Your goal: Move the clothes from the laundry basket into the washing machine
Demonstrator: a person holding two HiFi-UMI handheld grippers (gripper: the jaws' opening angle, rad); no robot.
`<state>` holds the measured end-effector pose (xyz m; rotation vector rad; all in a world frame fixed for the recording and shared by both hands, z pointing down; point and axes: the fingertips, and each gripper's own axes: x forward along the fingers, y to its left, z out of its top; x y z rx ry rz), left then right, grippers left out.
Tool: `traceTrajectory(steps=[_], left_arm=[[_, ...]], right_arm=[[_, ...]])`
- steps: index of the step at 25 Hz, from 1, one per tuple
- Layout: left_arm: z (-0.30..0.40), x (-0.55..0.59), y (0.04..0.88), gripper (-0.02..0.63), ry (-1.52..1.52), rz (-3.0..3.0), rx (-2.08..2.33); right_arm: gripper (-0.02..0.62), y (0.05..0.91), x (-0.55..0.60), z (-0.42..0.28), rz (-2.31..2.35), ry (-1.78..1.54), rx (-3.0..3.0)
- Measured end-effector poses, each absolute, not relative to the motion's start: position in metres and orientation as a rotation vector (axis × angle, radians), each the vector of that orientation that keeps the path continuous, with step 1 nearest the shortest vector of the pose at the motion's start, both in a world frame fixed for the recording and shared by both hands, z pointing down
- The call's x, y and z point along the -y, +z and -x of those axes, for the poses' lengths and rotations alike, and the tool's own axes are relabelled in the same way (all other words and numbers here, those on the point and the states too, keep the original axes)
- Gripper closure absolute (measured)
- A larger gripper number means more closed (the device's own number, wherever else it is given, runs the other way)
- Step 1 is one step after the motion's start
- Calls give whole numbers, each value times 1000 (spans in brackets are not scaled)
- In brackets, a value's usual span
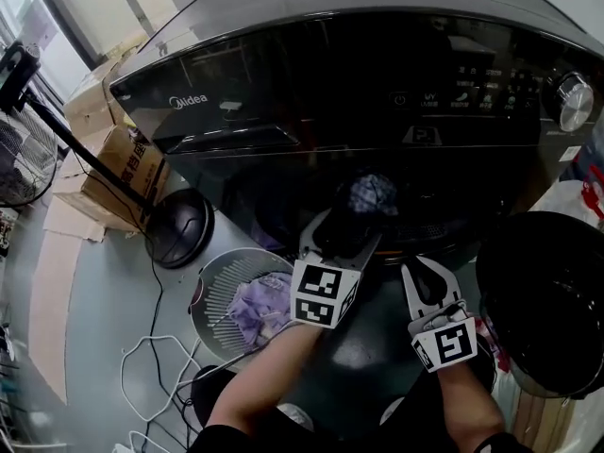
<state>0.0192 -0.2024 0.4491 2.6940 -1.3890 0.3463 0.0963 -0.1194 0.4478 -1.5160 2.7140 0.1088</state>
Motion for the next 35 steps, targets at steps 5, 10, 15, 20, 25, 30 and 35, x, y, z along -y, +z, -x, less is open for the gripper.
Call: traceTrajectory(steps=[5, 10, 15, 20, 25, 30, 35], left_arm=[[27, 150, 444, 378, 367, -2759, 1456], [104, 126, 478, 600, 360, -2654, 1553], [170, 102, 550, 600, 605, -2506, 1534], [225, 82, 633, 597, 986, -2403, 1408], [236, 73, 720, 273, 1263, -2234, 1161], [254, 87, 802, 144, 1458, -2076, 1019], [257, 100, 858, 75, 1504, -2043, 875]], right_arm=[[563, 446, 124, -68, 1420, 17, -2721], [583, 452, 124, -11, 1280, 31, -2789], [584, 475, 118, 52, 1112, -3, -2886], [584, 491, 108, 90, 989, -24, -2970], [583, 510, 99, 100, 937, -38, -3031], [583, 511, 97, 94, 947, 3, -3050], [583, 508, 87, 94, 899, 102, -3063]])
